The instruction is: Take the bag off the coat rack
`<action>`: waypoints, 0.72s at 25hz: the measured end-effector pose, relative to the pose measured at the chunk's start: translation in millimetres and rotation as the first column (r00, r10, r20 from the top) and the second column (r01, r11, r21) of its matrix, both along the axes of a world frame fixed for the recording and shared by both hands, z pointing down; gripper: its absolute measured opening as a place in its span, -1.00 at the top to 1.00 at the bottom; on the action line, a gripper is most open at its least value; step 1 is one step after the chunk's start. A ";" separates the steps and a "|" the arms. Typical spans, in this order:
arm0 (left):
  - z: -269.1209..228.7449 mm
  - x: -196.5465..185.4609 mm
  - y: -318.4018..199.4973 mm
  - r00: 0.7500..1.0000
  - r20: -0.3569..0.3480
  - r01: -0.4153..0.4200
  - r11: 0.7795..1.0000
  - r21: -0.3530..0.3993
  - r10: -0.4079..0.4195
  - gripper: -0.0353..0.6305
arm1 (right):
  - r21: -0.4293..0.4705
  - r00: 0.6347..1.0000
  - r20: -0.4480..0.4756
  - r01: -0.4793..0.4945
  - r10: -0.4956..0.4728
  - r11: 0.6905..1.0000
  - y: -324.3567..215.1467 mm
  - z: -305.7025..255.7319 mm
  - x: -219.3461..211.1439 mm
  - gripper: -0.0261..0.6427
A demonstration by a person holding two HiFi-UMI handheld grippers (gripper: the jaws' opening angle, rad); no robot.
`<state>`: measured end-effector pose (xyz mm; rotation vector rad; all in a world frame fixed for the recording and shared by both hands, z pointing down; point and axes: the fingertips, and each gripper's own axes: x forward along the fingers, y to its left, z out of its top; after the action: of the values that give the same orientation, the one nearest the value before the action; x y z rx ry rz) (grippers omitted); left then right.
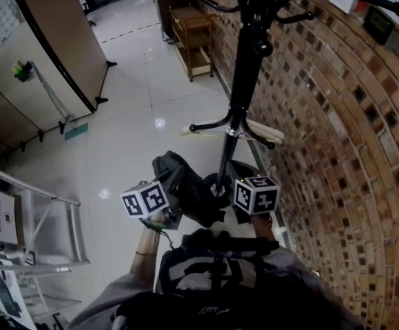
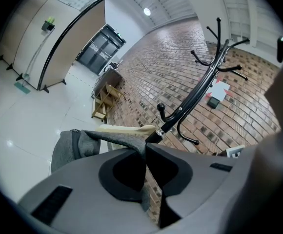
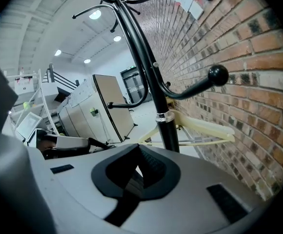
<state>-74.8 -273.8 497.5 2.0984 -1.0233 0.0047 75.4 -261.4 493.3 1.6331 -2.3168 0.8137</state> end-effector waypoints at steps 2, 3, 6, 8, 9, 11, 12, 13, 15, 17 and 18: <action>-0.9 0.3 -2.3 1.000 -0.001 0.001 1.000 -0.002 -0.001 0.78 | 0.012 1.000 -0.001 0.011 -0.011 1.000 -0.4 -6.9 -3.2 0.90; -0.9 0.2 -3.2 1.000 -0.002 0.005 1.000 -0.004 -0.005 0.78 | 0.017 1.000 0.000 0.014 -0.014 1.000 -0.8 -9.4 -4.3 0.90; -0.2 2.0 -4.1 1.000 -0.008 0.012 1.000 -0.004 -0.012 0.78 | 0.016 1.000 -0.004 0.019 -0.019 1.000 -1.5 -11.0 -5.5 0.90; 0.3 5.1 -4.9 1.000 -0.006 0.004 1.000 -0.005 -0.004 0.78 | 0.011 1.000 -0.006 0.019 -0.019 1.000 -1.4 -9.9 -5.5 0.90; 1.0 6.1 -5.5 1.000 -0.003 0.001 1.000 -0.008 -0.001 0.78 | 0.009 1.000 -0.006 0.020 -0.020 1.000 -1.4 -9.1 -5.6 0.90; 3.4 6.8 -6.6 1.000 0.007 -0.004 1.000 -0.019 0.004 0.78 | 0.004 1.000 -0.009 0.021 -0.021 1.000 -1.8 -7.4 -5.9 0.90; 4.6 6.8 -6.9 1.000 0.013 -0.006 1.000 -0.024 0.006 0.78 | 0.002 1.000 -0.012 0.021 -0.021 1.000 -2.1 -6.6 -5.7 0.90; 5.9 6.8 -6.9 1.000 0.019 -0.007 1.000 -0.028 0.008 0.78 | 0.000 1.000 -0.015 0.021 -0.021 1.000 -2.4 -5.8 -5.5 0.90; 8.8 6.9 -6.0 1.000 0.029 -0.005 0.999 -0.036 0.006 0.78 | -0.005 1.000 -0.016 0.021 -0.021 1.000 -2.4 -4.3 -4.7 0.90; 11.8 6.8 -4.8 0.999 0.036 0.002 0.999 -0.042 -0.001 0.78 | -0.011 1.000 -0.015 0.019 -0.019 1.000 -2.2 -2.5 -3.7 0.90; 13.3 6.9 -4.4 0.999 0.041 0.005 0.999 -0.047 -0.003 0.78 | -0.014 1.000 -0.015 0.017 -0.018 1.000 -2.2 -1.4 -3.1 0.90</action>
<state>-67.9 -278.1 510.9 2.0614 -1.0421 0.0685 72.4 -263.5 491.9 1.6055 -2.3068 0.8094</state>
